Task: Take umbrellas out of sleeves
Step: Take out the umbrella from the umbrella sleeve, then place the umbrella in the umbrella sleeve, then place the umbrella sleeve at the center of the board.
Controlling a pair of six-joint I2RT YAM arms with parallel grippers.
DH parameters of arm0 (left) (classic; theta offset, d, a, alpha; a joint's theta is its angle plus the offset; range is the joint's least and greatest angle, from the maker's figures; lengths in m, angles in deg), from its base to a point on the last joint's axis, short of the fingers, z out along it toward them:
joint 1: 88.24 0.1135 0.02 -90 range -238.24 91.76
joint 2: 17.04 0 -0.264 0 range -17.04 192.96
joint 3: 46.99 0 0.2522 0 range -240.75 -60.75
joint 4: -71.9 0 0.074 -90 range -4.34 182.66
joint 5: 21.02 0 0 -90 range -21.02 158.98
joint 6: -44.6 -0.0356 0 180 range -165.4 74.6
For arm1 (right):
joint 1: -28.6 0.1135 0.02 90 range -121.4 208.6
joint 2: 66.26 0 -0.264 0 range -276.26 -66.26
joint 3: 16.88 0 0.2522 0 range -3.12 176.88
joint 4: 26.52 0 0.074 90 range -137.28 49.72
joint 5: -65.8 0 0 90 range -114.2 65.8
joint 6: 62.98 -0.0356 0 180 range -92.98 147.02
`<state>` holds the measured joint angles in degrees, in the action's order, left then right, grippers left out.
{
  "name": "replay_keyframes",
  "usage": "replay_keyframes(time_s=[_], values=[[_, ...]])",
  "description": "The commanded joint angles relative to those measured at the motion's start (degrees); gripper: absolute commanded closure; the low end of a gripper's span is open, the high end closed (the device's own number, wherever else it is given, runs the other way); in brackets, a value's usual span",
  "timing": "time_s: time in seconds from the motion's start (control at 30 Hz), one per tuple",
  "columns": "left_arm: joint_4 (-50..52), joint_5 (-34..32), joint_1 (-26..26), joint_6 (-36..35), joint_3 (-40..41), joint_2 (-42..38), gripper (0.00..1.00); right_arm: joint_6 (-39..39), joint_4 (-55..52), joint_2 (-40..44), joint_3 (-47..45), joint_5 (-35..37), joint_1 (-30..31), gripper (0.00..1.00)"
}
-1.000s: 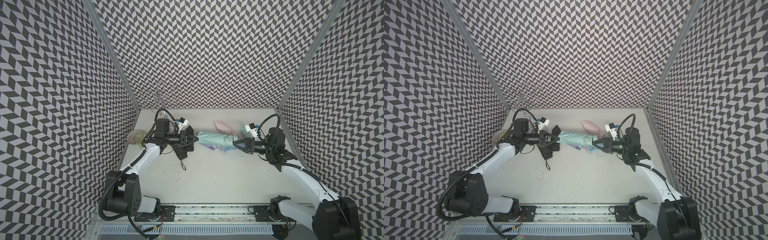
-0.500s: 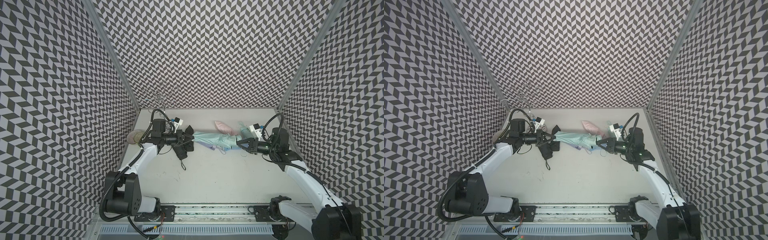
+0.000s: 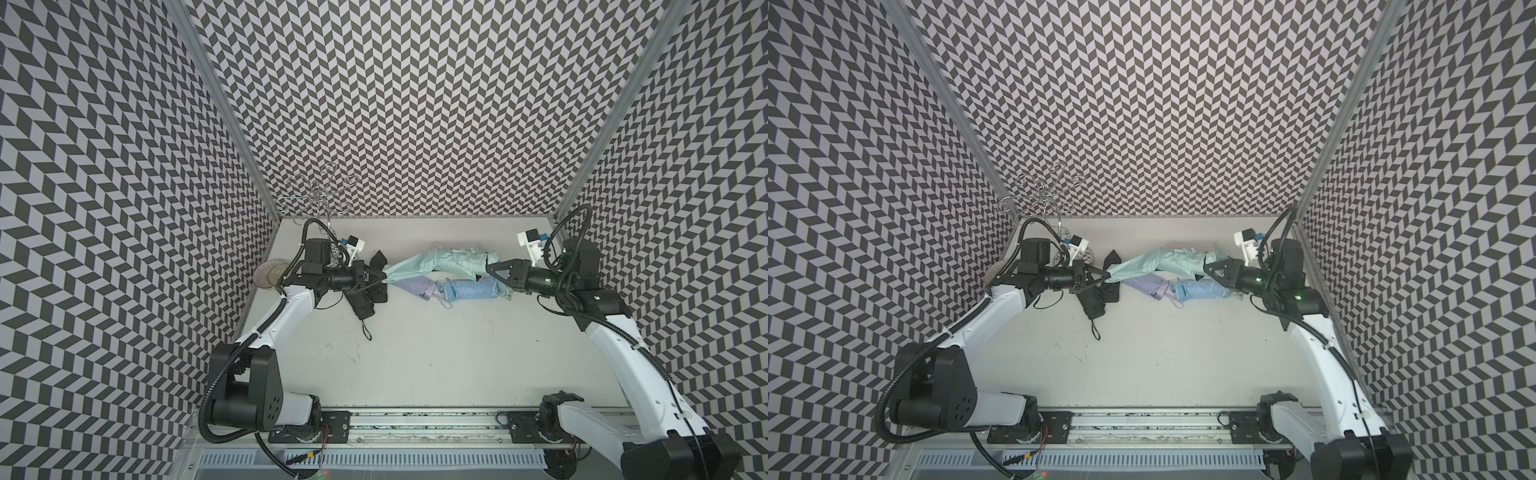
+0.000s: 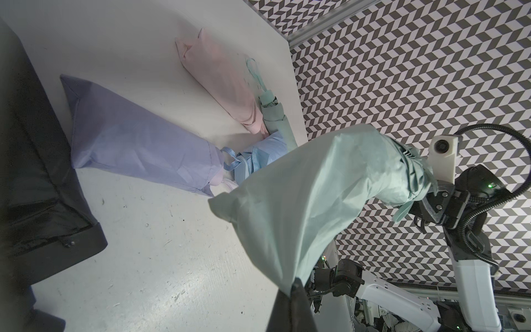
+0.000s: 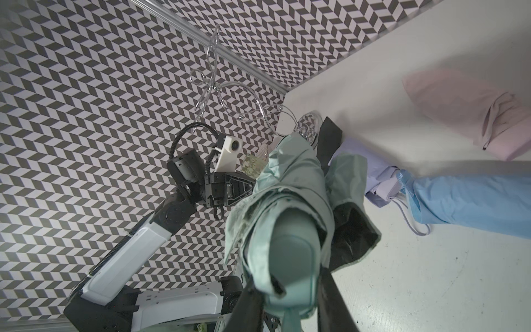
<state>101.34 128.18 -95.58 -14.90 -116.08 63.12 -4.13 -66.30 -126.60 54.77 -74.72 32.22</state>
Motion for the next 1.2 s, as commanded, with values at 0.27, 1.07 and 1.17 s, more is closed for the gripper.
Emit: replay_keyframes(time_s=[0.27, 1.07, 1.17], values=[[0.0, -0.1, -1.4, -1.3, -1.1, 0.8, 1.00, 2.8, -0.4, 0.0, 7.3, 1.5, -0.4, 1.00], [-35.1, -6.7, -24.6, 13.2, 17.6, 1.5, 1.00, -8.6, 19.2, 3.3, -10.2, -8.5, 1.6, 1.00], [-33.7, -7.8, -24.5, 10.3, 22.1, 1.3, 1.00, -8.9, 20.0, 4.1, -12.8, -8.7, 1.9, 1.00]])
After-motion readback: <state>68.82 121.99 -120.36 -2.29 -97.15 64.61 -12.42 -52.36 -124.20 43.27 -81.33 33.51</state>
